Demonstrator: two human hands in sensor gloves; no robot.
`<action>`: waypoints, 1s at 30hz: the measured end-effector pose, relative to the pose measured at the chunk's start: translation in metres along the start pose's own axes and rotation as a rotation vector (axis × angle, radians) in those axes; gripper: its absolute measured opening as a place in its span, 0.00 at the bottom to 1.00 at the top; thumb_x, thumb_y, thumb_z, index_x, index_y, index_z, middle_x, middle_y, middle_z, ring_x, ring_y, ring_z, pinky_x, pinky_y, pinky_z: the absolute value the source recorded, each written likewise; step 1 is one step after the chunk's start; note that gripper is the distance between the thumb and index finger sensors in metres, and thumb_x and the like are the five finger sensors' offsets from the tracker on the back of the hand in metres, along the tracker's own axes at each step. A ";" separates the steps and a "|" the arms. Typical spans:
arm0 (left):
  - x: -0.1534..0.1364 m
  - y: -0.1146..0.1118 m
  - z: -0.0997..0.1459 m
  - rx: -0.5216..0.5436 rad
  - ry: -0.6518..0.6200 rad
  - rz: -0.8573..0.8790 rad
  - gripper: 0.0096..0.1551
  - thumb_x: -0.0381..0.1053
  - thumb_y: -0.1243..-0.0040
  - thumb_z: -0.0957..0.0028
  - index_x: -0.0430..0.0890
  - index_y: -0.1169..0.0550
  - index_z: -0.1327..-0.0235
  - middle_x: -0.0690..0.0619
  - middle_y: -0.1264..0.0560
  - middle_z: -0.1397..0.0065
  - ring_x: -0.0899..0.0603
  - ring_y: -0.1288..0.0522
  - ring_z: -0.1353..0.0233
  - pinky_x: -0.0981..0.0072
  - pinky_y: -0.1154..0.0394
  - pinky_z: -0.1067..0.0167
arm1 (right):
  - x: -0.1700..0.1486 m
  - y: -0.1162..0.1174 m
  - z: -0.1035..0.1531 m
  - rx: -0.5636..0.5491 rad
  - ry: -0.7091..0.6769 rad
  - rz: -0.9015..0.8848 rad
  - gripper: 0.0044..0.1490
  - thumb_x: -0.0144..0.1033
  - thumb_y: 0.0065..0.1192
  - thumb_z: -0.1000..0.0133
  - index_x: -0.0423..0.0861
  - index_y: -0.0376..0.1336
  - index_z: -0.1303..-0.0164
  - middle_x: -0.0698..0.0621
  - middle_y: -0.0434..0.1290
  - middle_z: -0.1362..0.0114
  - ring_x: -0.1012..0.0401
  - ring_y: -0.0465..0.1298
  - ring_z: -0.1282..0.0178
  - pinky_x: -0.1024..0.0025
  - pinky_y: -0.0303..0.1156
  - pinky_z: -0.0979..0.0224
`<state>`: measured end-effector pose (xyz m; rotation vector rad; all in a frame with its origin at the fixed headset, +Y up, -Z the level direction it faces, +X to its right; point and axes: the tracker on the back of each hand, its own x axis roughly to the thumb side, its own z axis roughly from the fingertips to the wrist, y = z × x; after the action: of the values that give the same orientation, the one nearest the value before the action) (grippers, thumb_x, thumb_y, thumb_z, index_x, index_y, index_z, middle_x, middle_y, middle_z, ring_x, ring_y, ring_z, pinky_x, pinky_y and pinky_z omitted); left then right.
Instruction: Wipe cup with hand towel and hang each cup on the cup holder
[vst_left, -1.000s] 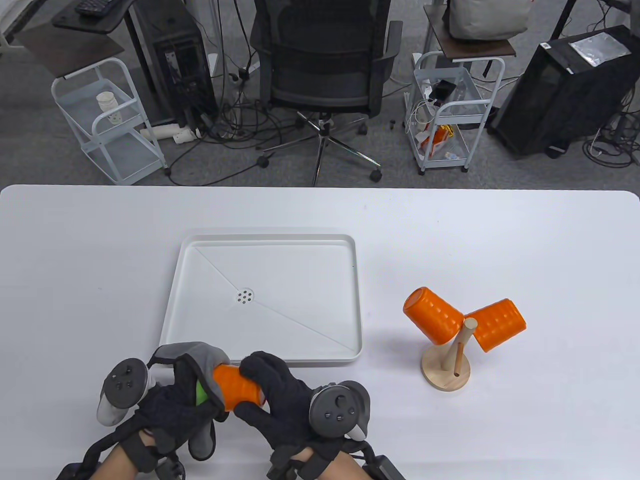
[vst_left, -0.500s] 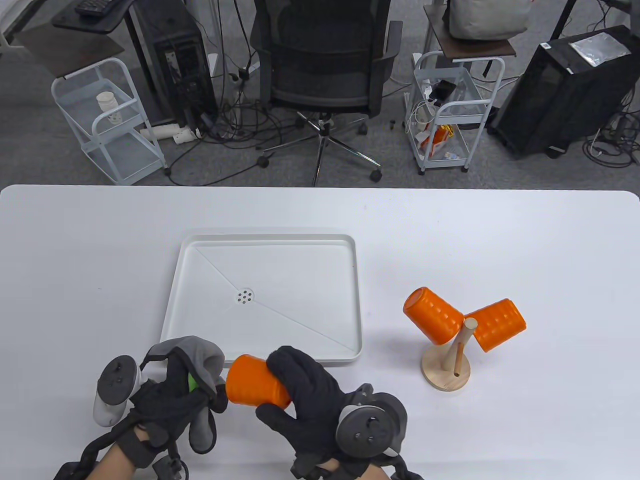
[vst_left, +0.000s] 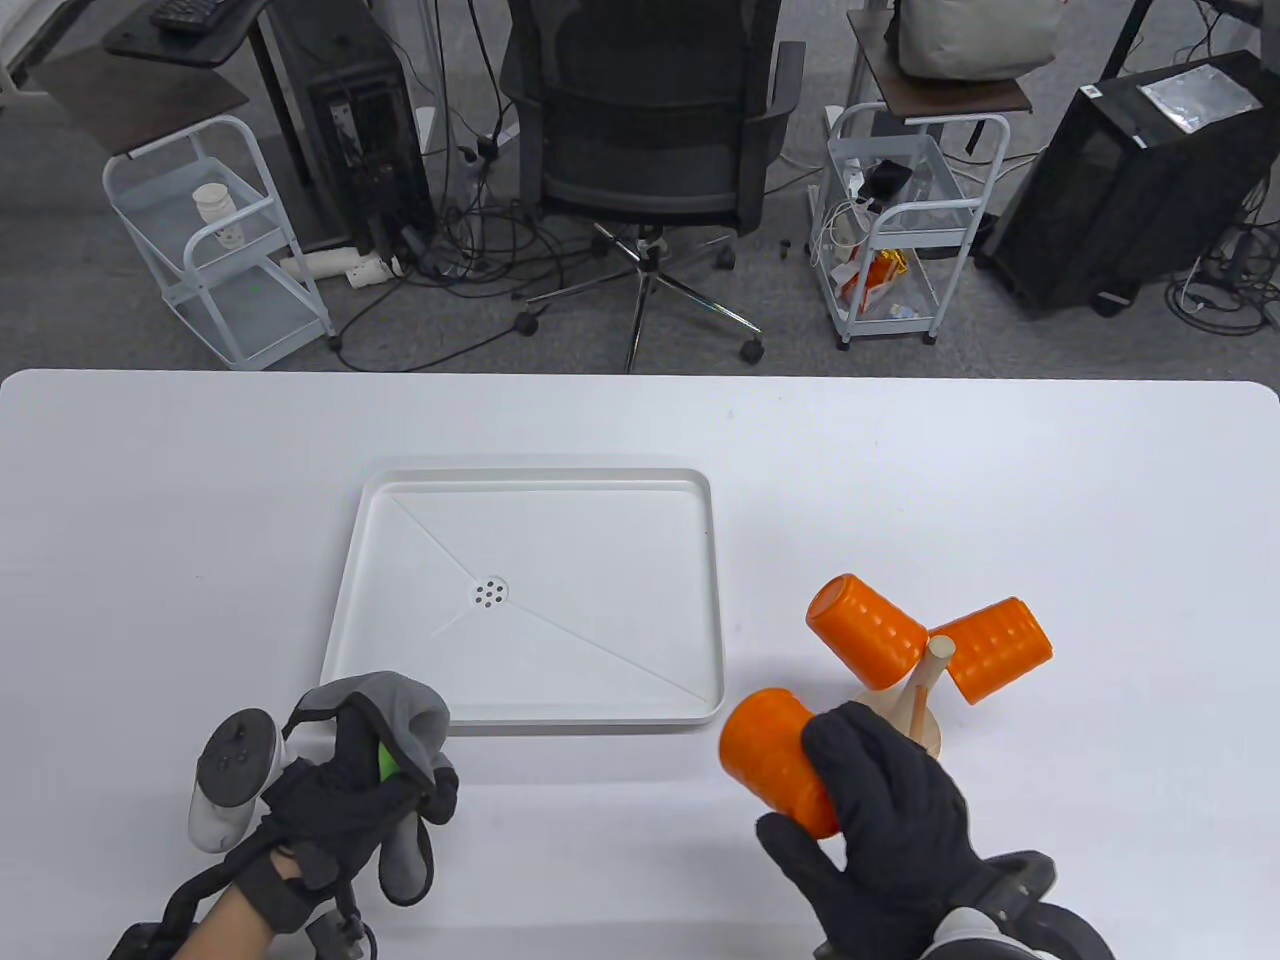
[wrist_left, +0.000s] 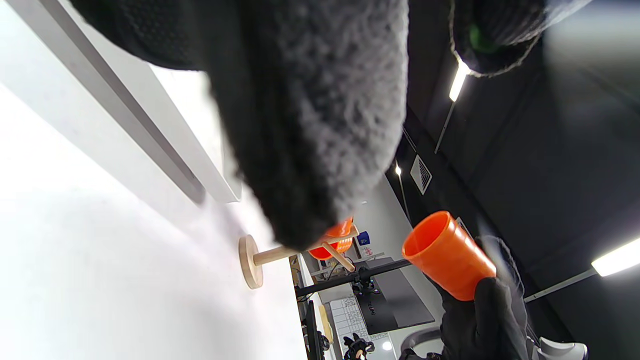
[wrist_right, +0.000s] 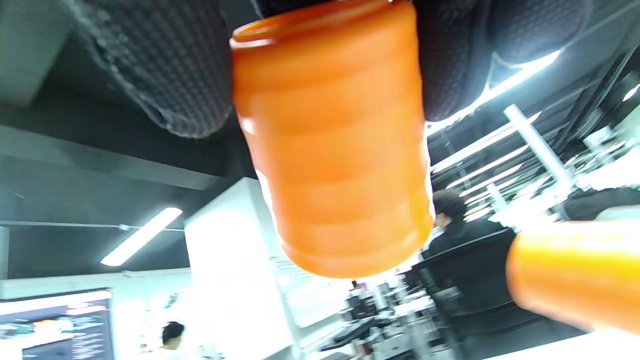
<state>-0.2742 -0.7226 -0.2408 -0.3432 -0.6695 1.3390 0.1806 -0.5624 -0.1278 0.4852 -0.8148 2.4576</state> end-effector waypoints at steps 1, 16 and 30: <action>0.000 0.000 0.000 -0.002 0.002 -0.001 0.51 0.75 0.47 0.49 0.66 0.65 0.31 0.44 0.59 0.19 0.43 0.20 0.40 0.39 0.26 0.38 | -0.003 -0.005 0.002 -0.005 0.010 0.022 0.49 0.52 0.71 0.49 0.42 0.54 0.23 0.35 0.62 0.22 0.35 0.73 0.41 0.31 0.63 0.31; -0.002 -0.002 -0.001 -0.012 0.029 0.002 0.51 0.75 0.47 0.49 0.66 0.65 0.31 0.44 0.58 0.19 0.43 0.20 0.41 0.38 0.26 0.38 | -0.060 0.012 0.023 0.095 0.188 0.211 0.49 0.51 0.71 0.48 0.41 0.53 0.23 0.35 0.61 0.22 0.35 0.71 0.39 0.31 0.61 0.30; -0.003 -0.001 -0.002 -0.012 0.025 0.009 0.51 0.75 0.48 0.49 0.66 0.65 0.31 0.44 0.58 0.19 0.43 0.20 0.41 0.38 0.26 0.38 | -0.074 0.053 0.020 0.185 0.171 0.416 0.50 0.50 0.69 0.48 0.43 0.51 0.22 0.37 0.58 0.20 0.35 0.68 0.36 0.31 0.59 0.28</action>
<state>-0.2724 -0.7258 -0.2431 -0.3729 -0.6559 1.3378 0.2145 -0.6375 -0.1722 0.1743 -0.6726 2.9268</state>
